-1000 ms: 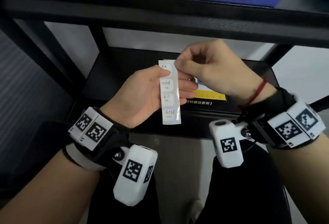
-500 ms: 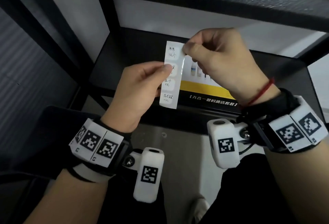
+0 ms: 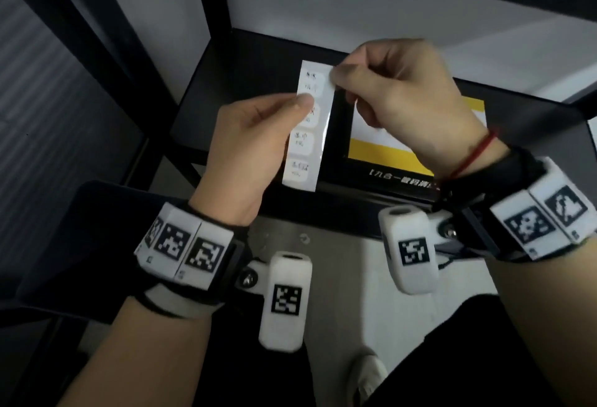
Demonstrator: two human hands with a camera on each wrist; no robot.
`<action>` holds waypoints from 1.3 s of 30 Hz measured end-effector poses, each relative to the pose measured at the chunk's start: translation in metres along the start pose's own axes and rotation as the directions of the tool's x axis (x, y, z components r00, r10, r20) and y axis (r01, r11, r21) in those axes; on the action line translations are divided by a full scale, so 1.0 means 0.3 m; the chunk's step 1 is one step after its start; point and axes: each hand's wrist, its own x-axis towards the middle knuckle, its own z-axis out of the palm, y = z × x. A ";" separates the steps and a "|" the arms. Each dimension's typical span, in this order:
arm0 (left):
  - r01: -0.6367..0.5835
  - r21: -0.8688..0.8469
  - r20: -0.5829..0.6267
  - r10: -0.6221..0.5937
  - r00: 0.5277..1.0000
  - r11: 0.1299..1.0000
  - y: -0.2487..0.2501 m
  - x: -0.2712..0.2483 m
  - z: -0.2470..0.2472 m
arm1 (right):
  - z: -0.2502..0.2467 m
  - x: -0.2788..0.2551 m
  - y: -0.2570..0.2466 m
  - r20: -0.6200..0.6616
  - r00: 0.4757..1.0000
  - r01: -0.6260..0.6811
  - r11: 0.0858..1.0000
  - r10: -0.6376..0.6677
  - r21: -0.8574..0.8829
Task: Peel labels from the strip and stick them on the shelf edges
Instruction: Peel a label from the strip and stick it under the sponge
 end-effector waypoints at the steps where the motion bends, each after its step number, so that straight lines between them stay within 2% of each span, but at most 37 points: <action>1: 0.012 -0.004 -0.009 -0.012 1.000 1.000 0.007 0.005 -0.002 | 0.002 0.006 -0.013 0.012 1.000 -0.027 1.000 0.026 0.016; 4: 0.046 0.014 -0.046 -0.045 0.998 0.999 0.010 0.014 -0.002 | 0.024 0.023 -0.021 0.051 0.992 -0.117 0.990 0.113 0.080; 6: 0.052 0.016 -0.063 -0.051 0.997 0.999 0.004 0.023 0.002 | 0.042 0.032 -0.007 0.063 0.991 -0.119 0.990 0.114 0.076; 16: 0.022 0.021 -0.116 -0.019 0.993 1.000 -0.004 0.019 -0.003 | 0.034 0.033 0.036 -0.005 0.997 0.080 0.996 -0.080 0.048; 22: -0.016 0.013 -0.132 0.017 0.991 1.000 -0.009 -0.020 -0.010 | 0.023 0.002 0.028 0.009 0.976 0.219 0.973 -0.218 -0.077; 31: -0.090 0.088 -0.089 0.098 0.991 0.992 0.020 -0.075 -0.021 | -0.001 -0.062 -0.007 0.082 0.946 0.325 0.908 -0.314 -0.266; 39: -0.207 0.314 0.070 0.195 0.978 0.927 0.068 -0.072 0.001 | -0.073 -0.081 -0.004 0.076 0.938 0.344 0.887 -0.337 -0.308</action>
